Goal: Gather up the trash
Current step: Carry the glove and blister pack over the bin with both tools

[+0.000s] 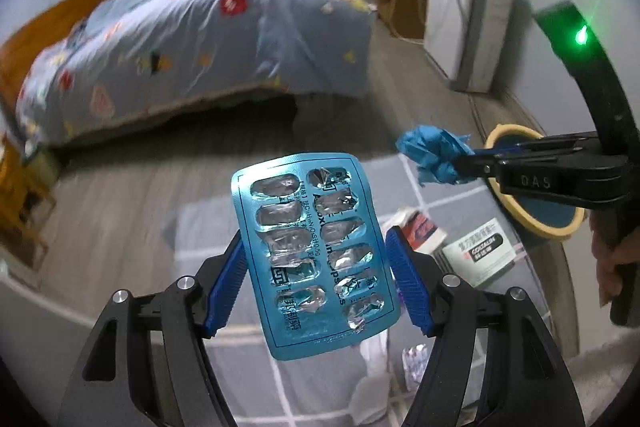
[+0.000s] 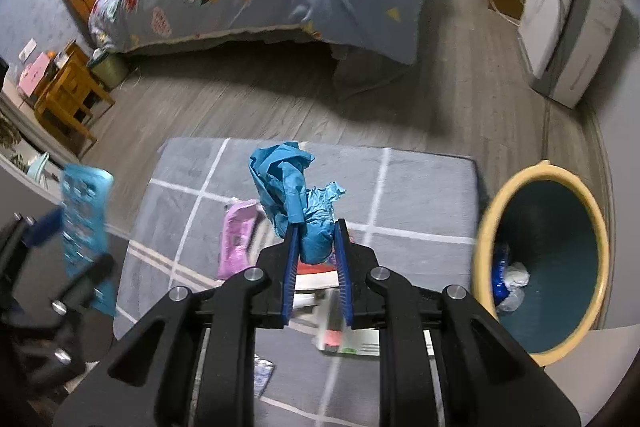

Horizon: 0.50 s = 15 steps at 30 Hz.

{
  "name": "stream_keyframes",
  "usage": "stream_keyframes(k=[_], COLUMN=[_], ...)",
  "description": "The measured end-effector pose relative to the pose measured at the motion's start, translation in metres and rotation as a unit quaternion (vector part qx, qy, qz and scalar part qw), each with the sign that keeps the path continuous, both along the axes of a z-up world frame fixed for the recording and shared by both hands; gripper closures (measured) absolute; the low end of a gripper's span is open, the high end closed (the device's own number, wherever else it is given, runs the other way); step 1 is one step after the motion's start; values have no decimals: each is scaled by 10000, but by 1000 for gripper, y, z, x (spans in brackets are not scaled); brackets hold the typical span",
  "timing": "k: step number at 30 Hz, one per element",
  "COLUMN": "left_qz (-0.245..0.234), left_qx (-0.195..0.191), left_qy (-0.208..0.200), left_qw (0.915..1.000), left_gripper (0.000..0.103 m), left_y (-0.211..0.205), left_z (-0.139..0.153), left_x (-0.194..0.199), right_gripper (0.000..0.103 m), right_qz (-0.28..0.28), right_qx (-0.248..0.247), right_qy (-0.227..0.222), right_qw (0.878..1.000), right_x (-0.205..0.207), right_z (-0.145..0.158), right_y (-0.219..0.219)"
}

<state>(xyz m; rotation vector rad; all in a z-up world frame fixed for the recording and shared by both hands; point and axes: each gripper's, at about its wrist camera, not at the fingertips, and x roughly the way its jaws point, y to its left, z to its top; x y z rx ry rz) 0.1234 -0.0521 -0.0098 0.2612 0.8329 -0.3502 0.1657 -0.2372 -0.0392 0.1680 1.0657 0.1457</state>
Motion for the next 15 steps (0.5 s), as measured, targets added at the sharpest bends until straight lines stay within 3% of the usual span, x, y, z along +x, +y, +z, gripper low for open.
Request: stream_keyframes(k=[6, 11, 15], left_qz=[-215, -229, -516], left_qx=[54, -543, -572], left_qy=[-174, -41, -202], left_qw=[9996, 9983, 9968], left_gripper=[33, 33, 33], left_y=[-16, -32, -61], left_z=[3, 7, 14], left_x=[11, 21, 20], right_gripper=[86, 86, 86], right_qz=[-366, -663, -952], right_qx=[-5, -42, -52], right_qy=[-48, -74, -120], right_qw=[9993, 9978, 9954], right_x=[-10, -21, -31], right_z=[0, -2, -2], right_y=[-46, -89, -119])
